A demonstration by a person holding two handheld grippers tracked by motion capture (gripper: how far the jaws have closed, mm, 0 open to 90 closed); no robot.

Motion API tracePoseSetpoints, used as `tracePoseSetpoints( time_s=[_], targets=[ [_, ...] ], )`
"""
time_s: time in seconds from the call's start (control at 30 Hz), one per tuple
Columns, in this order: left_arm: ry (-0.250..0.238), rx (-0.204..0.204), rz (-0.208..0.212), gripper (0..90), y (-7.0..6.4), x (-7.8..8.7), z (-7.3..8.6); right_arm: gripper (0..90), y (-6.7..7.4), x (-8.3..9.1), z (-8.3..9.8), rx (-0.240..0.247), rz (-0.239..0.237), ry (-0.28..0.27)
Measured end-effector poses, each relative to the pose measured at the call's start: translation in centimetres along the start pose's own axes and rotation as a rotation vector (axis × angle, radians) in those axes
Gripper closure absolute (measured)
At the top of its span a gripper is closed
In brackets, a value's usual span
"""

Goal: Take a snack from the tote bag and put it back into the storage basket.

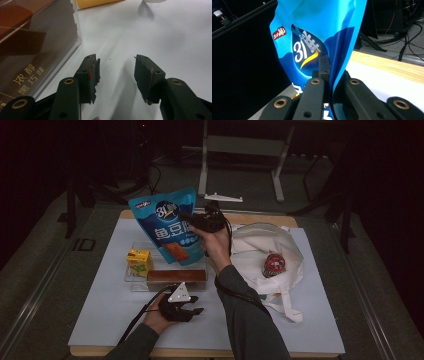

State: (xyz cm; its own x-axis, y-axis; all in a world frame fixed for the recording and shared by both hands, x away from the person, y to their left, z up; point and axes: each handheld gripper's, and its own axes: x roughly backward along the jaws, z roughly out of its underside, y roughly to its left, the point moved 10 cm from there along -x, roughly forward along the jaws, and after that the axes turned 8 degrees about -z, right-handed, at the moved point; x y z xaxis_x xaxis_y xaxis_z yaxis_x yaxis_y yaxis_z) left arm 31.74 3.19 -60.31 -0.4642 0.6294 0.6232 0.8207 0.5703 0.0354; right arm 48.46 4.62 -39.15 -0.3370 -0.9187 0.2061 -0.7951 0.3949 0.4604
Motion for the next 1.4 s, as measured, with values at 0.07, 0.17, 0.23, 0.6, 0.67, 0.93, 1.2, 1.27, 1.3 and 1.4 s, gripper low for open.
tracePoseSetpoints(
  time_s=[0.07,0.17,0.23,0.6,0.67,0.93,1.2,1.27,1.3,1.4],
  targets=[
    [-0.002,0.002,0.000,52.6,0.0,0.0,0.0,89.5,-0.1,-0.3,0.0,-0.005,0.004,0.000],
    [-0.004,0.002,0.000,52.9,0.0,0.0,0.0,89.5,0.1,-0.7,-0.3,-0.005,0.003,-0.010],
    [-0.005,0.002,0.000,52.9,0.0,0.0,0.0,89.5,0.2,-1.0,-0.5,-0.005,0.005,-0.018],
    [-0.011,0.002,-0.001,53.2,0.0,0.1,-0.1,89.3,-0.5,-2.8,0.4,0.007,0.054,0.009],
    [-0.010,0.002,0.000,53.2,0.0,0.1,-0.1,89.3,-0.8,-3.1,0.7,0.008,0.069,0.021],
    [-0.014,0.003,-0.004,53.2,0.1,0.1,-0.1,88.3,-1.4,-4.2,1.2,-0.008,0.099,0.028],
    [-0.021,0.003,-0.008,53.2,0.1,0.1,-0.1,86.7,-2.0,-3.8,2.7,-0.004,0.084,0.041],
    [-0.018,0.003,-0.008,53.2,0.1,0.1,-0.1,85.3,-2.4,-3.1,3.1,0.008,0.099,0.066],
    [-0.017,0.003,-0.010,53.2,0.1,0.1,-0.1,84.7,-2.5,-2.6,3.2,0.012,0.104,0.075],
    [-0.011,-0.002,-0.010,53.2,0.1,0.1,-0.1,80.9,-3.1,-1.4,3.6,0.032,0.116,0.109]
  ],
)
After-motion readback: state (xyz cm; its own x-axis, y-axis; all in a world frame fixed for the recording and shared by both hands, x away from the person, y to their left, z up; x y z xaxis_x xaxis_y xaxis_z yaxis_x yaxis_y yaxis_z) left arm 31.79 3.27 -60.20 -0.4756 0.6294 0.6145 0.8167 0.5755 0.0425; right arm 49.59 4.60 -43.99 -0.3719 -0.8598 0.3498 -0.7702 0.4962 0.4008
